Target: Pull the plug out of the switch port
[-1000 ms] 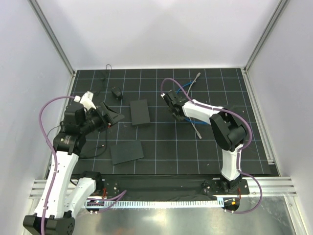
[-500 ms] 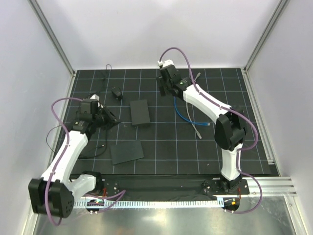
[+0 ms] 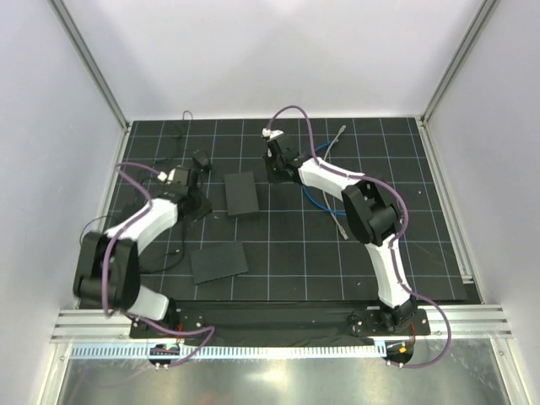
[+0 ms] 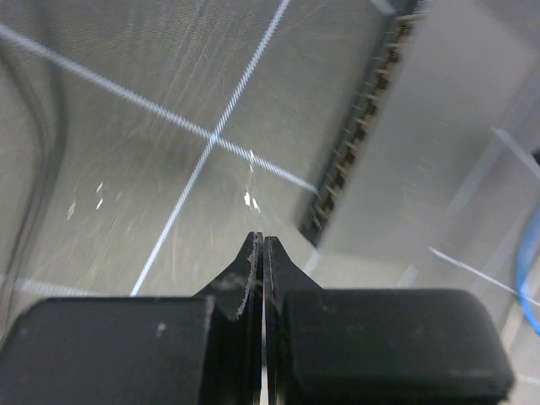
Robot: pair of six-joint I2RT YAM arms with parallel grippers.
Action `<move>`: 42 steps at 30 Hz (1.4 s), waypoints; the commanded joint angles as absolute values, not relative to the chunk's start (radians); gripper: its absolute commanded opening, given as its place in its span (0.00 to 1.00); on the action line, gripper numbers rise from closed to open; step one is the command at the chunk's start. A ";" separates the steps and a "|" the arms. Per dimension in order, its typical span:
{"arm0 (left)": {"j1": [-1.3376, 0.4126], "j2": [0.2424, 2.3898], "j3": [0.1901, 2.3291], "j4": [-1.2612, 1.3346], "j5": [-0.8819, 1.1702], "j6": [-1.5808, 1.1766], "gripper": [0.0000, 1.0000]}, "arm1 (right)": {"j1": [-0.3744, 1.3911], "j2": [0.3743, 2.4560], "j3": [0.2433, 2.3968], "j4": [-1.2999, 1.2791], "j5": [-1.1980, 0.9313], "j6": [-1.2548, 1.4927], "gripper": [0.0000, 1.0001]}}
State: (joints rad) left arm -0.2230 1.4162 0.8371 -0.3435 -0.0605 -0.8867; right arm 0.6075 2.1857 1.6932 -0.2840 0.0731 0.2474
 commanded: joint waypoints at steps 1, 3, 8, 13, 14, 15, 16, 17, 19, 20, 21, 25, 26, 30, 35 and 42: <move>-0.261 1.535 0.903 -0.249 -0.133 -0.894 0.00 | 0.614 2.195 1.752 -0.239 0.025 0.281 0.14; -0.273 1.592 0.925 -0.235 -0.135 -0.897 0.00 | 0.614 2.206 1.750 -0.230 0.014 0.288 0.13; -0.298 1.640 0.925 -0.189 -0.127 -0.916 0.00 | 0.615 2.247 1.778 -0.238 -0.031 0.294 0.11; -0.330 1.661 0.917 -0.176 -0.112 -0.930 0.00 | 0.626 2.283 1.813 -0.239 -0.061 0.308 0.08; -0.334 1.663 0.913 -0.173 -0.109 -0.931 0.00 | 0.630 2.289 1.824 -0.244 -0.063 0.308 0.08; -0.340 1.661 0.911 -0.170 -0.109 -0.933 0.00 | 0.635 2.299 1.831 -0.247 -0.063 0.308 0.08; -0.344 1.663 0.907 -0.167 -0.106 -0.934 0.00 | 0.637 2.309 1.841 -0.250 -0.072 0.305 0.08; -0.350 1.663 0.904 -0.164 -0.103 -0.937 0.00 | 0.640 2.316 1.861 -0.258 -0.083 0.301 0.08; -0.354 1.666 0.900 -0.157 -0.089 -0.945 0.00 | 0.649 2.342 1.885 -0.268 -0.095 0.298 0.07; -0.359 1.669 0.900 -0.156 -0.086 -0.946 0.00 | 0.653 2.350 1.917 -0.293 -0.098 0.293 0.07; -0.360 1.670 0.899 -0.153 -0.078 -0.948 0.00 | 0.663 2.359 1.928 -0.302 -0.098 0.287 0.07; -0.386 1.677 0.910 -0.137 -0.061 -0.959 0.00 | 0.692 2.381 1.962 -0.304 -0.112 0.265 0.07; -0.394 1.684 0.914 -0.137 -0.060 -0.965 0.00 | 0.698 2.385 1.985 -0.307 -0.130 0.259 0.07; -0.429 1.719 0.946 -0.123 -0.049 -0.974 0.00 | 0.742 2.430 2.060 -0.336 -0.172 0.207 0.07; -0.436 1.746 0.994 -0.118 -0.038 -0.977 0.00 | 0.761 2.450 2.088 -0.321 -0.207 0.207 0.08; -0.434 1.654 0.996 -0.192 -0.129 -0.945 0.00 | 0.713 2.317 1.902 -0.129 -0.118 0.206 0.12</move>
State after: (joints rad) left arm -0.4370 1.7329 0.9615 -0.1879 -0.0666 -0.9619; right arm 0.7521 2.4123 1.9675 -0.2226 -0.1532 0.2138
